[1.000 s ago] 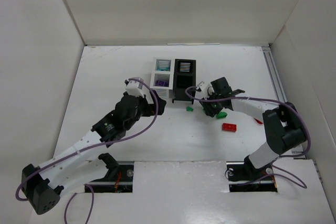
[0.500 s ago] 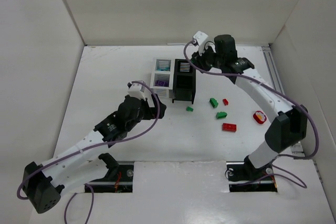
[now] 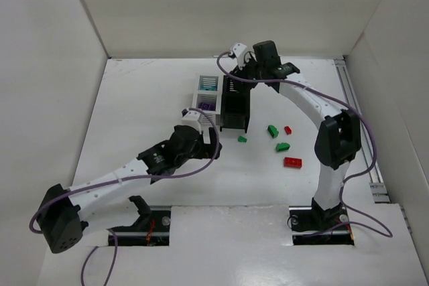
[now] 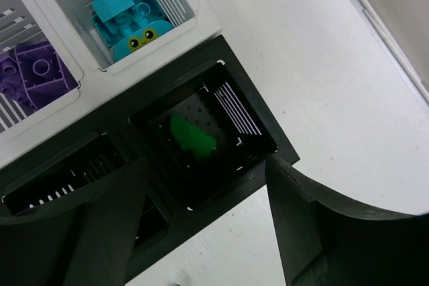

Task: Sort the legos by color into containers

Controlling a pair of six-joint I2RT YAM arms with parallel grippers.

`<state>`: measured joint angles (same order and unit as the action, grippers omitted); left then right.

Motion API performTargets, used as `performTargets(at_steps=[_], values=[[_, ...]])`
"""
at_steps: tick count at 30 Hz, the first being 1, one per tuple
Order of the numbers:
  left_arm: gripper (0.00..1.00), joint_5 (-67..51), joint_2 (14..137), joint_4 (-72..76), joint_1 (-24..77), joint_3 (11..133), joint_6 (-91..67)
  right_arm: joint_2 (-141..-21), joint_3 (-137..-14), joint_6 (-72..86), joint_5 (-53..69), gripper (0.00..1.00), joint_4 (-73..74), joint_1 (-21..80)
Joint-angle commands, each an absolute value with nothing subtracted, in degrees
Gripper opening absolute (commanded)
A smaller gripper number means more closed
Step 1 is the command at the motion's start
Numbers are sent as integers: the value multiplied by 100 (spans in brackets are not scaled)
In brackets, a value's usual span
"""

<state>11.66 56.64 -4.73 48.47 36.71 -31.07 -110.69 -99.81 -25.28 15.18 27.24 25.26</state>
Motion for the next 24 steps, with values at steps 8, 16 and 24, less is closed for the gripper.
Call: performTargets(at_steps=[8, 16, 24], values=[[97, 1934, 7284, -124, 5844, 4824, -3050, -8976, -8906, -2234, 730, 87, 2479, 2199], [87, 2742, 9165, -105, 6196, 5924, -3269, -6295, -6215, -1556, 844, 91, 2118, 1082], [73, 2987, 10545, -237, 6196, 6872, -3497, -5546, -5924, -1608, 589, 92, 2514, 817]])
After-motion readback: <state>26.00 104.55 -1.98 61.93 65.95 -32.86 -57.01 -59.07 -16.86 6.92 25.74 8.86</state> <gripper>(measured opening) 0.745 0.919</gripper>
